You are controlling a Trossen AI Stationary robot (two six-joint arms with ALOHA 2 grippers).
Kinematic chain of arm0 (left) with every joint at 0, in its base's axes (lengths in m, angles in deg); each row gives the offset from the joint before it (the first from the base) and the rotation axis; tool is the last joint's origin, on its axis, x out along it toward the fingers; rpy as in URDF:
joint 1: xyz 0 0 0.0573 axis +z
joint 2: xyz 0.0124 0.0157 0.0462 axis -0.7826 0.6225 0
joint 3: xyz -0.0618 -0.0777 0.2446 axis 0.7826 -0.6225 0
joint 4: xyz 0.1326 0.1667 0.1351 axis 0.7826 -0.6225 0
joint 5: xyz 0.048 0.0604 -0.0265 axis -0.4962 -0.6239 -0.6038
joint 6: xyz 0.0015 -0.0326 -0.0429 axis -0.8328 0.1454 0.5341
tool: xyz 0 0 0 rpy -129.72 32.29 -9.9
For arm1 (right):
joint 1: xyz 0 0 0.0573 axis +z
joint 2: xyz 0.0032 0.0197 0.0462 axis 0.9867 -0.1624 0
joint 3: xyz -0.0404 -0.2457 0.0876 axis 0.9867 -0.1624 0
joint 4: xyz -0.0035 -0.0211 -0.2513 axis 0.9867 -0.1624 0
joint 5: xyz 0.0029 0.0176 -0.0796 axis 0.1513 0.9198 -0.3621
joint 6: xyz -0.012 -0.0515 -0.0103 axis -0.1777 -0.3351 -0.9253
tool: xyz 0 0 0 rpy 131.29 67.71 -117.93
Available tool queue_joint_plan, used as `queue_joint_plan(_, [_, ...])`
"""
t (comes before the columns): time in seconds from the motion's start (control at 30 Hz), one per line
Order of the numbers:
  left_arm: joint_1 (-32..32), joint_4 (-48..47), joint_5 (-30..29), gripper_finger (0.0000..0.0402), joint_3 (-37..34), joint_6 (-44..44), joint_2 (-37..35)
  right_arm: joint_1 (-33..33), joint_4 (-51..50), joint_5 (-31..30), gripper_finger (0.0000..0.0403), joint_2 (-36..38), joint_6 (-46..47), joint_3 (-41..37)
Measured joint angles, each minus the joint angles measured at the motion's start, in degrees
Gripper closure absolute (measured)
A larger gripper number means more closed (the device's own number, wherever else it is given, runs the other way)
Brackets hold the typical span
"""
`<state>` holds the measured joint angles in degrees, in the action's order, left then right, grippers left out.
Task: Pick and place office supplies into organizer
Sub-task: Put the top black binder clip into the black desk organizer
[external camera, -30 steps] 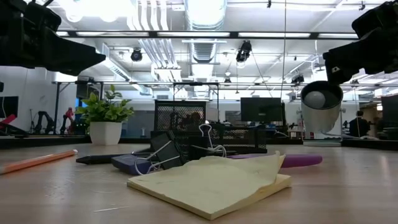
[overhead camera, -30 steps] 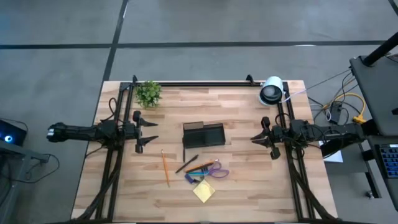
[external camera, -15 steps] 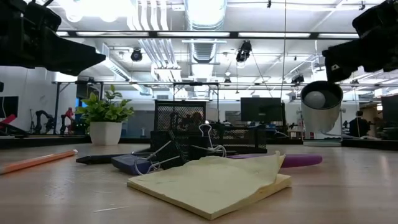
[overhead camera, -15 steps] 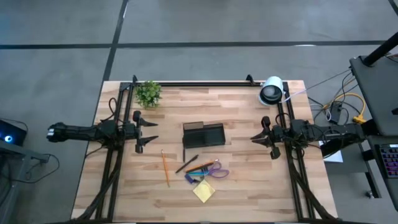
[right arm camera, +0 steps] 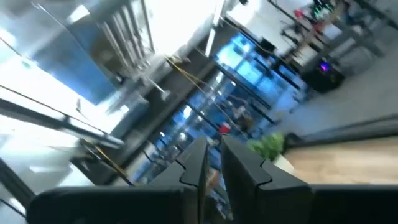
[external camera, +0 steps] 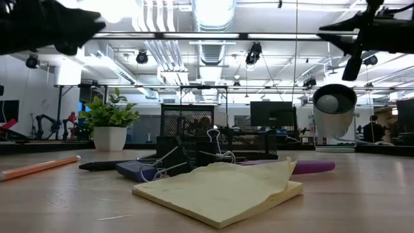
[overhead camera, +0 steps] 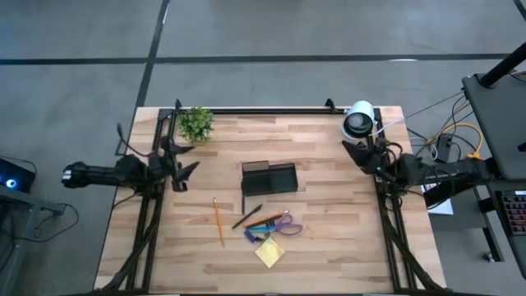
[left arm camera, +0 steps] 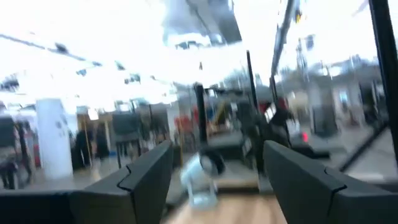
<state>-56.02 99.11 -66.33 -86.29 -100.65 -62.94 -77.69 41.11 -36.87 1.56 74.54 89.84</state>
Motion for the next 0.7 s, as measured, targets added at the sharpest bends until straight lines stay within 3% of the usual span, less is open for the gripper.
queue_joint_plan(0.07, [0.0,3.92,0.46,0.0166,0.0,4.62,0.11,0.0,0.41,-0.15,0.0364,-2.57,-2.07,0.52])
queue_joint_plan(0.2, [0.0,11.11,-1.57,0.0166,-0.02,29.92,0.13,0.0,5.95,-1.07,0.0364,-6.37,-2.34,3.27])
queue_joint_plan(0.37, [0.0,14.18,-1.74,0.0166,-0.02,48.86,-0.02,0.04,4.89,3.17,0.0364,-14.37,-6.12,14.19])
queue_joint_plan(0.47, [0.0,17.5,-1.72,0.0166,-0.02,52.64,-0.02,0.03,1.42,2.9,0.0364,-21.3,-10.33,22.04])
queue_joint_plan(0.7, [0.0,19.45,-1.86,0.0166,-0.02,48.72,0.05,0.02,-7.47,1.18,0.0364,-36.55,-20.01,40.1])
